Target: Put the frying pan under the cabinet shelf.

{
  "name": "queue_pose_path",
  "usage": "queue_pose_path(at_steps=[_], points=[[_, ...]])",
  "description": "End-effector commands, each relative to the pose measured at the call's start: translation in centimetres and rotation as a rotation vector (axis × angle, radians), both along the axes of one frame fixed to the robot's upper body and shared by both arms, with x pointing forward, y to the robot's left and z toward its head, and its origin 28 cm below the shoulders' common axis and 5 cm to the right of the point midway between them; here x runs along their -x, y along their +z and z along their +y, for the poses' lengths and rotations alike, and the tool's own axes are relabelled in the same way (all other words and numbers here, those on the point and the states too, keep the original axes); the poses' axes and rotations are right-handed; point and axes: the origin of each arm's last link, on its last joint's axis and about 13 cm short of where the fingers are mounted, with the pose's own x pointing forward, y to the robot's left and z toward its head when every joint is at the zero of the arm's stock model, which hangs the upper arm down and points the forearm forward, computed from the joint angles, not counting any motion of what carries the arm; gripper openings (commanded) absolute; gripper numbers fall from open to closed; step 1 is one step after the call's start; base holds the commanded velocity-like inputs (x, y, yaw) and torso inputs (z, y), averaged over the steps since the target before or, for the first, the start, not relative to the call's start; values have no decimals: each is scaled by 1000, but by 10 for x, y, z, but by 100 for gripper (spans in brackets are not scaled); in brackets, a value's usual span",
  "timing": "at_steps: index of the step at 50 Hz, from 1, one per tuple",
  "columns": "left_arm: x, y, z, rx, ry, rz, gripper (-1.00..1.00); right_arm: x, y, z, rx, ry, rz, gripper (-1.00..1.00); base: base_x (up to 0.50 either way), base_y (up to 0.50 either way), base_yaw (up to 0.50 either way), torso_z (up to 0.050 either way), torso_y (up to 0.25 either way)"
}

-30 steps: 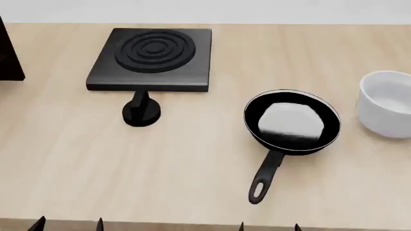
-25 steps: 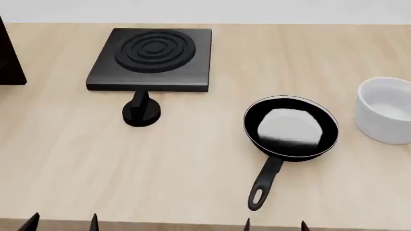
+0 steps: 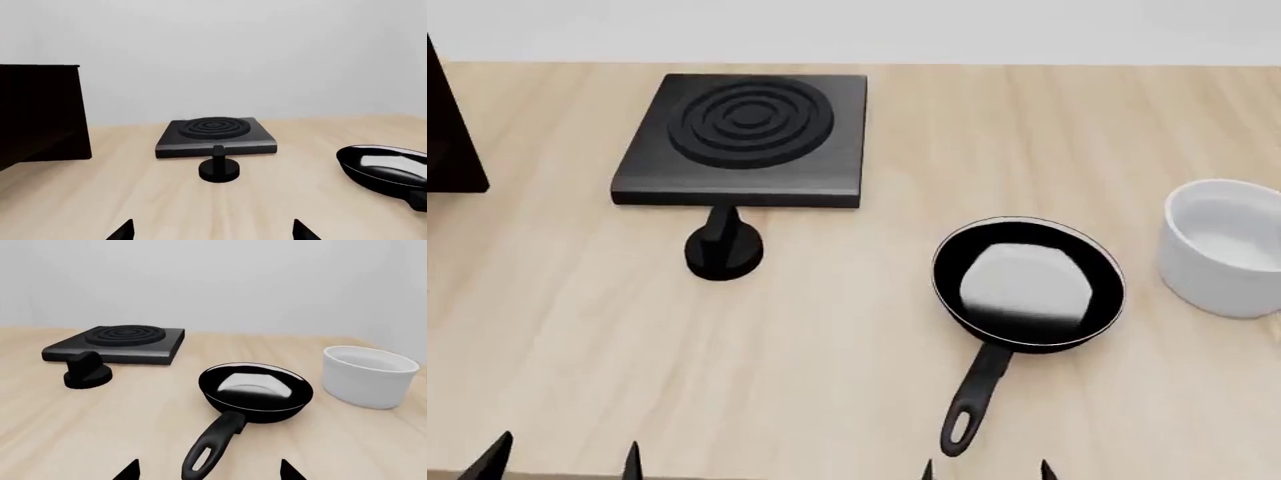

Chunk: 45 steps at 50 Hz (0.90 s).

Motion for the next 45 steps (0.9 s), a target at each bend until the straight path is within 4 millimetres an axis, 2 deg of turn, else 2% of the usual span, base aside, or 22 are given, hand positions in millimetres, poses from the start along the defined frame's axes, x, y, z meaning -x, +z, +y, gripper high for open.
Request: queue_pose_path(at_steps=[1,16,20,25,26,28,34,45], points=[[4,5,-1,-9,-16,-26,100,1,4,1,10,7,-5,100,0,0,0,50,0],[5,9,-1,-16,-16,-40,100,1,5,0,11,8,-8,100,0,0,0,50,0],[0,35,-3,-45,-36,-30,100,-3,23,-1,58,23,-42,100,0,0,0,0,0],[-8,50,-1,-38,-65,-35,100,-7,35,-3,70,32,-57,100,0,0,0,0,0],[-12,80,5,-73,-96,-77,100,-13,69,-10,120,32,-113,100,0,0,0,0,0],[-12,87,5,-82,-101,-74,100,-12,83,-10,120,35,-132,100,0,0,0,0,0],[-19,99,10,-91,-111,-86,100,-15,102,-13,142,40,-156,100,0,0,0,0,0],[-17,130,13,-125,-118,-126,100,-21,136,-19,182,35,-209,100,0,0,0,0,0]])
